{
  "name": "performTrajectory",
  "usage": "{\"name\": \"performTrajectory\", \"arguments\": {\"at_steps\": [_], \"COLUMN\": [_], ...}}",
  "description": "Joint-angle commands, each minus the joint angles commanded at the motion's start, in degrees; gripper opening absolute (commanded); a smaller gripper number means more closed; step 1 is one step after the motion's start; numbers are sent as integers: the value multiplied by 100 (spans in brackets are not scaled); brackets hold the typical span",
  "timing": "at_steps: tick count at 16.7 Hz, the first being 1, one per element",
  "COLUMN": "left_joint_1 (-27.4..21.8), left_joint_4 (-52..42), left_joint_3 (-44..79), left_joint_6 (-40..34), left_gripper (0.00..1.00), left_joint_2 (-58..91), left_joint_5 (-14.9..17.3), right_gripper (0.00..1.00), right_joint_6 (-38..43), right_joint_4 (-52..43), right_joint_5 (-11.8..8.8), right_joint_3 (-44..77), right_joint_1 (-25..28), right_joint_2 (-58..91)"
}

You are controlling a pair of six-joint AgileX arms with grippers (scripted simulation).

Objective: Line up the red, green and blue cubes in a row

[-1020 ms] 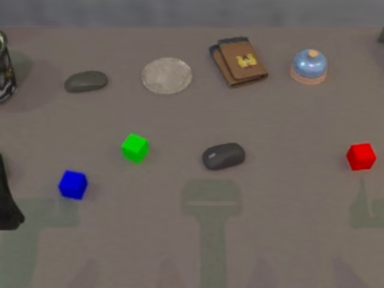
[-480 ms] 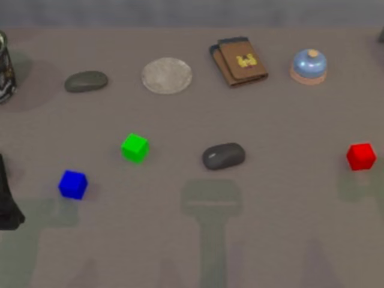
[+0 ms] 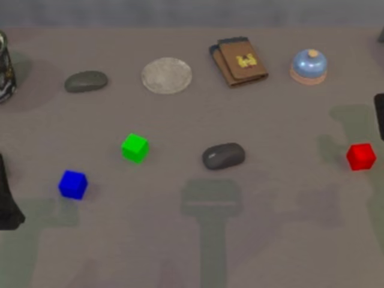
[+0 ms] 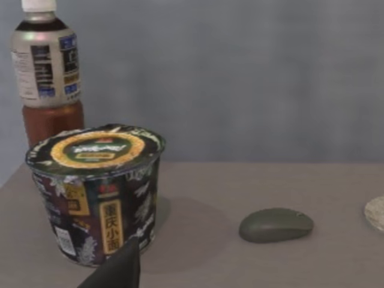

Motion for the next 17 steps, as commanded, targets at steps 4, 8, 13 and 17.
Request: {"name": "performTrajectory", "arguments": {"at_steps": [4,8,13,17], "left_joint_1": [0,0,0,0], "left_joint_4": [0,0,0,0], "left_joint_3": [0,0,0,0], "left_joint_6": [0,0,0,0], "left_gripper": [100,100,100,100], "left_joint_2": [0,0,0,0], "left_joint_5": [0,0,0,0], "right_gripper": [100,100,100,100], "right_joint_6": [-15,-27,-32,-34], "right_joint_4": [-1019,-1648,-1841,-1810], "right_joint_5": [1,0,-1,0], "right_joint_3": [1468,2539,2919,2889], "right_joint_1": [101,170,194,165], "right_joint_2": [1911,3106,3538,3532]}}
